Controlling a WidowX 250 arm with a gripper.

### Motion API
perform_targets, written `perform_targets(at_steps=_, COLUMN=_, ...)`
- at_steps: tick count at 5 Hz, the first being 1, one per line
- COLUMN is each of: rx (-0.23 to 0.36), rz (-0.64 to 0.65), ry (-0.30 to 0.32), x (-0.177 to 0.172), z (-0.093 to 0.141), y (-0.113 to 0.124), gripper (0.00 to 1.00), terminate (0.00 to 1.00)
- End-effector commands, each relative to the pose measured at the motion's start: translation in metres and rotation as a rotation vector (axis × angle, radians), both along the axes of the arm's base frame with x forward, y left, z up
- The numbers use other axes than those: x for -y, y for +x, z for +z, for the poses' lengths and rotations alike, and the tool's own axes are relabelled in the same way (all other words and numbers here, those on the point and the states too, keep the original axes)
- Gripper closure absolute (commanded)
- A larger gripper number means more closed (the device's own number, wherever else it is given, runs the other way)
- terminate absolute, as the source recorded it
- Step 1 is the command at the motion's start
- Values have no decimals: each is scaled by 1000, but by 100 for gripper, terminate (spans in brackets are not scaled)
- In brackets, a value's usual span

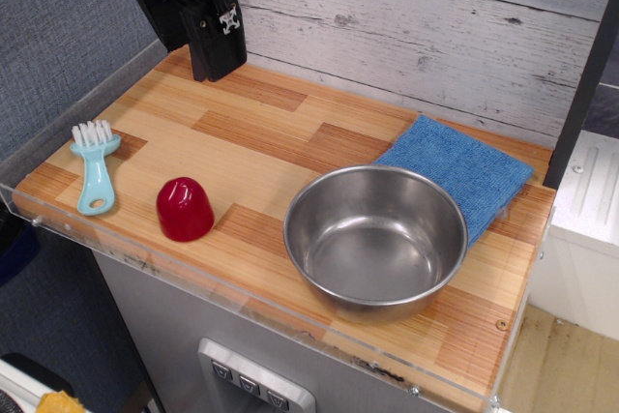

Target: Move the cloth above the brush.

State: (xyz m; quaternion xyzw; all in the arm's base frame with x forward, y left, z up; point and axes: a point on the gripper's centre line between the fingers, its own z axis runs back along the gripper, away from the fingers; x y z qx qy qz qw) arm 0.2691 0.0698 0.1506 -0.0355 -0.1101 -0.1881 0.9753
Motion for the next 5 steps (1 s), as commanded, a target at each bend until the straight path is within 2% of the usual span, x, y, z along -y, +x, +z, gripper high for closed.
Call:
perform_targets(at_steps=1, rx=0, rz=0, ry=0, x=0, z=0, y=0, gripper=0, terminate=0)
perform_targets(at_steps=2, rx=9, rz=77, ry=-91, x=23, z=-5, y=22, gripper=0, terminate=0)
perform_targets(at_steps=3, rx=13, rz=49, ry=-111, x=59, z=-8, y=47, gripper=0, terminate=0)
perform_targets(at_steps=4, rx=25, rz=53, ry=-82, x=88, z=-14, y=65, gripper=0, terminate=0)
perform_targets(at_steps=5, rx=31, rz=62, ry=-48, x=115, z=-30, y=78, gripper=0, terminate=0)
